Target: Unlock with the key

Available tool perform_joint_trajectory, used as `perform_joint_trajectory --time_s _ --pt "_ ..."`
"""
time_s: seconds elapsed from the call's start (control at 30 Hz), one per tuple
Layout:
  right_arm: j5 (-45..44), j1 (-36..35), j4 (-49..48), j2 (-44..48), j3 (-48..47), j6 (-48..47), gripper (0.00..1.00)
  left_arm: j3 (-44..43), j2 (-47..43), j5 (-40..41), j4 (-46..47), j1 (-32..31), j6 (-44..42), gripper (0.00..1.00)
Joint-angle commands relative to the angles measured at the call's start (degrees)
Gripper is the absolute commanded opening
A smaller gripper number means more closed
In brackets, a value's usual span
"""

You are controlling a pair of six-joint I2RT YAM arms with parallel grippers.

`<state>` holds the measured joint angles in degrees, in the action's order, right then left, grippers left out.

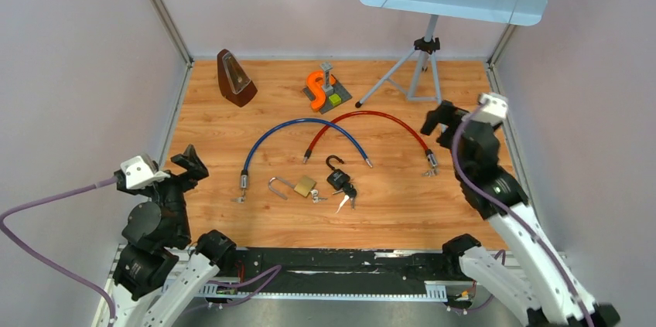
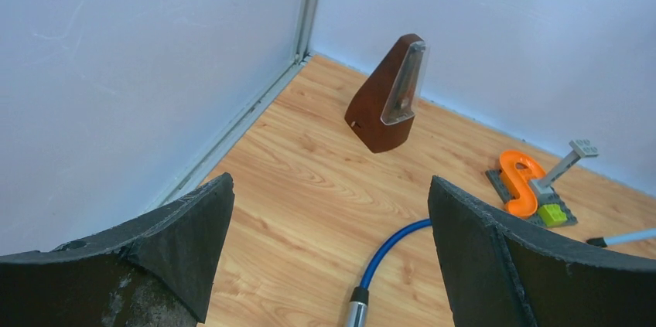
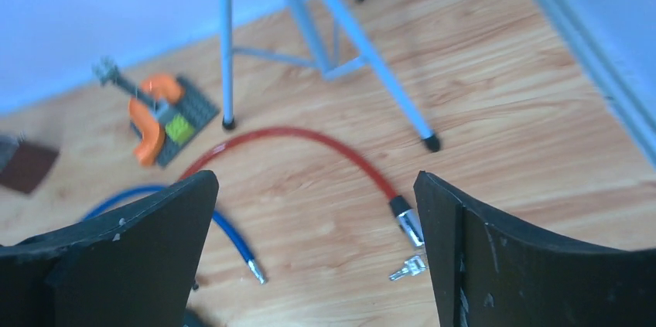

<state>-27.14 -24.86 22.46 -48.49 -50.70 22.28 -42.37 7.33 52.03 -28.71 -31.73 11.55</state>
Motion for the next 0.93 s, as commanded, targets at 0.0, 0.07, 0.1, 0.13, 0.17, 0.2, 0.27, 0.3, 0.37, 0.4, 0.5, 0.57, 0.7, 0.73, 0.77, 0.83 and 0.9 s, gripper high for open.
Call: perform_joint_trajectory --time_s 0.0,0.07,0.1,0.13,0.17,0.2,0.27,0.3,0.37,0.4,0.5,0.57,0.7,0.73,0.77,0.83,0.9 --pt "-13.3 1.6 0.4 15.2 4.3 1.8 1.00 0.7 -1.5 3.7 3.3 0.2 -0.6 1.00" --pt "-17.5 1.7 -0.1 21.9 5.9 -0.9 1.00 0.9 -1.8 4.0 3.8 0.2 0.0 1.00" --pt "-18.9 1.7 -0.6 24.8 6.8 -2.4 1.00 0.9 -1.9 4.0 3.9 0.2 0.3 1.00" --pt "-19.7 1.7 -1.4 27.6 7.7 -4.5 1.00 1.0 -1.8 4.0 4.3 0.2 0.6 1.00" --pt "-20.1 1.7 -1.8 30.1 8.6 -6.2 1.00 1.2 -1.9 3.9 4.5 0.2 0.7 1.00" --pt "-20.3 1.6 -2.1 32.6 9.2 -7.5 1.00 1.4 -1.8 3.7 4.9 0.2 0.5 1.00" --pt "-20.3 1.7 -2.4 36.7 10.3 -9.5 1.00 1.9 -1.7 3.3 5.6 0.2 0.4 1.00" --pt "-20.4 1.6 -2.7 38.5 10.8 -10.4 1.00 2.0 -1.6 3.1 5.8 0.2 0.3 1.00" --pt "-20.4 1.6 -3.6 41.5 12.1 -11.6 1.00 2.6 -1.6 2.6 6.6 0.2 0.1 1.00" --pt "-20.3 1.6 -3.9 42.7 12.7 -11.7 1.00 3.0 -1.4 2.2 7.0 0.2 -0.2 1.00" --pt "-20.1 1.7 -4.2 44.7 13.9 -11.7 1.00 3.9 -1.1 1.9 8.0 0.2 -0.6 1.00" --pt "-20.1 1.6 -4.2 45.1 14.0 -11.7 1.00 4.6 -0.8 1.2 8.7 0.2 -1.0 1.00" --pt "-19.4 1.6 -4.6 44.9 14.3 -12.0 1.00 5.7 -0.2 -0.9 9.7 0.2 -1.3 1.00" --pt "-19.2 1.7 -4.8 44.8 14.4 -12.2 1.00 5.8 0.1 -1.7 9.7 0.2 -1.2 1.00" --pt "-19.2 1.7 -5.0 44.6 14.4 -12.6 1.00 5.8 0.2 -2.4 9.8 0.2 -1.2 1.00" --pt "-19.1 1.7 -5.1 44.6 14.5 -12.8 1.00 5.9 0.9 -2.5 9.9 0.2 -1.2 1.00" --pt "-18.6 1.8 -5.2 44.7 14.6 -13.0 1.00 5.8 1.4 -2.4 9.8 0.2 -1.2 1.00"
